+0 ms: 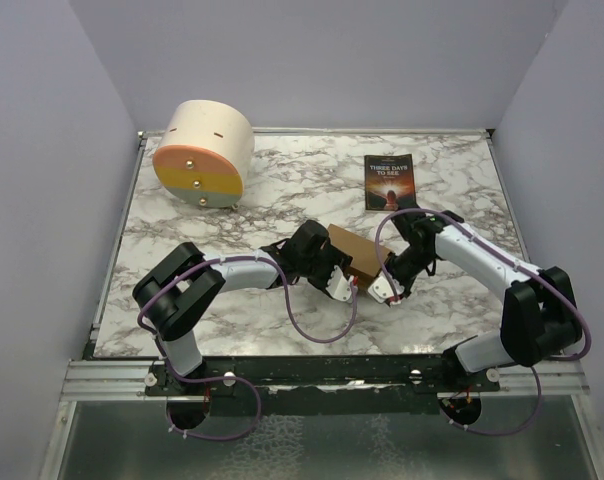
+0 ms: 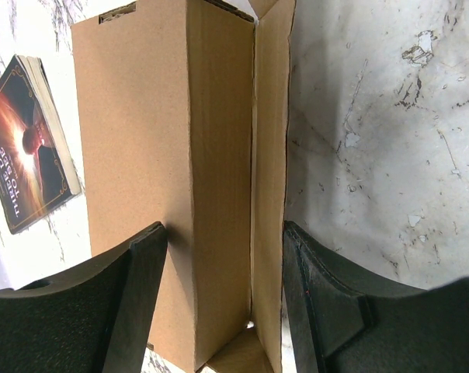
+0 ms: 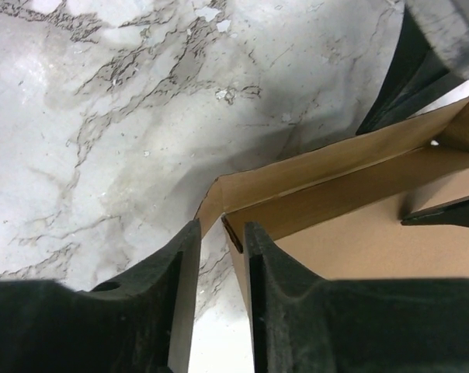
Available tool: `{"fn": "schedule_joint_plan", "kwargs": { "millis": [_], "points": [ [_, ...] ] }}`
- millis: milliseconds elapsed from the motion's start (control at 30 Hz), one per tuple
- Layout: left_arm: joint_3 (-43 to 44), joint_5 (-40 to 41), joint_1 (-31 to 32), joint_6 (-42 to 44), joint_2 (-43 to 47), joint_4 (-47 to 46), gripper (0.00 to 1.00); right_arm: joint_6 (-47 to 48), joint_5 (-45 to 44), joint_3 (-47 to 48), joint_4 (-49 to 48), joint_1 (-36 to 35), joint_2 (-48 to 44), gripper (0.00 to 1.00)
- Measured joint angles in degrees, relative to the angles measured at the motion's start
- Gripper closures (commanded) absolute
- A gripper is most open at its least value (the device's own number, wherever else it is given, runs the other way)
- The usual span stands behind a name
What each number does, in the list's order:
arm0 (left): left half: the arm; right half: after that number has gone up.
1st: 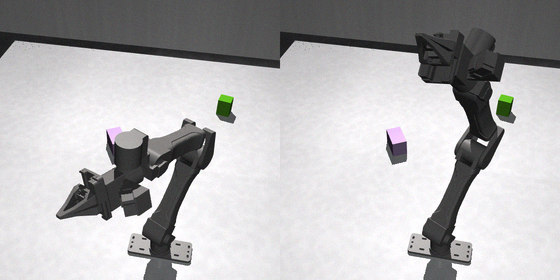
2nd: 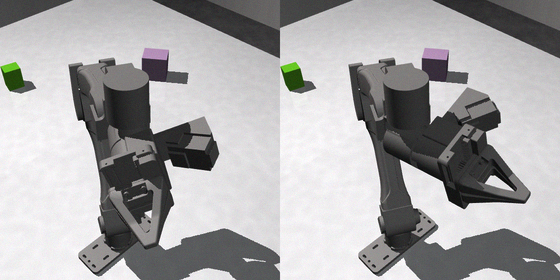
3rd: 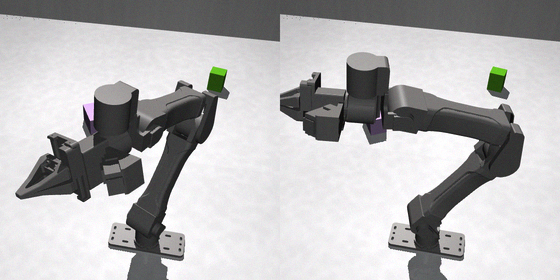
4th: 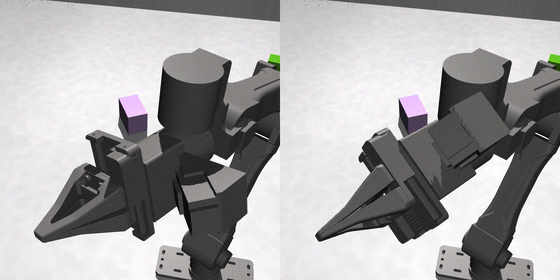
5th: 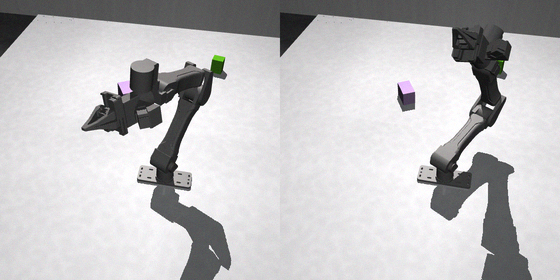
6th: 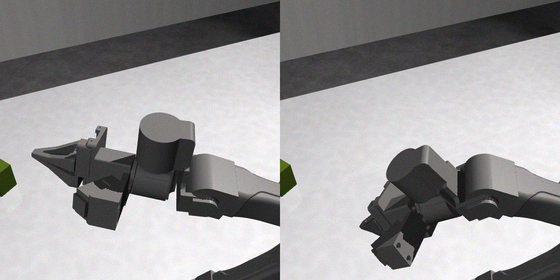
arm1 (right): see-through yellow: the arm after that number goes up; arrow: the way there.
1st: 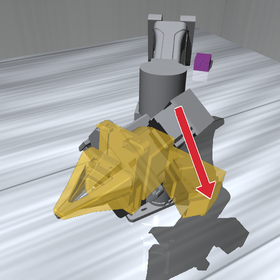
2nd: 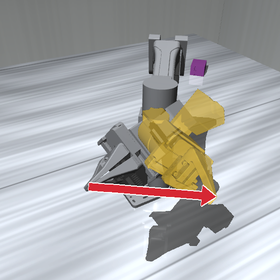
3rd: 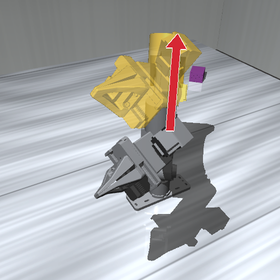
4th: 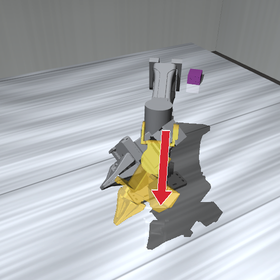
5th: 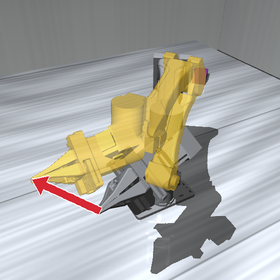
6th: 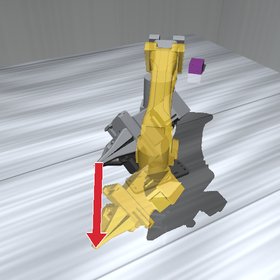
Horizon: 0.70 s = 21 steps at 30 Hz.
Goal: Fold the paper box
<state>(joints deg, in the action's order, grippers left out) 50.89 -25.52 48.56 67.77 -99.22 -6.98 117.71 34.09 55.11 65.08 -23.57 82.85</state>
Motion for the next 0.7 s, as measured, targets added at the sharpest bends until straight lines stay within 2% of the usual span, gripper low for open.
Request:
{"fn": "schedule_joint_plan", "kwargs": {
  "millis": [133, 400, 700],
  "points": [
    [0.0, 0.0, 0.0, 0.0, 0.0, 0.0, 0.40, 0.0, -1.7, -1.3, 0.0, 0.0, -0.3, 0.64],
    [0.0, 0.0, 0.0, 0.0, 0.0, 0.0, 0.40, 0.0, -3.3, -6.3, -2.3, 0.0, -0.5, 0.68],
    [0.0, -0.2, -0.1, 0.0, 0.0, 0.0, 0.40, 0.0, -3.4, -7.3, -7.3, 0.0, -0.5, 0.70]
  ]
}}
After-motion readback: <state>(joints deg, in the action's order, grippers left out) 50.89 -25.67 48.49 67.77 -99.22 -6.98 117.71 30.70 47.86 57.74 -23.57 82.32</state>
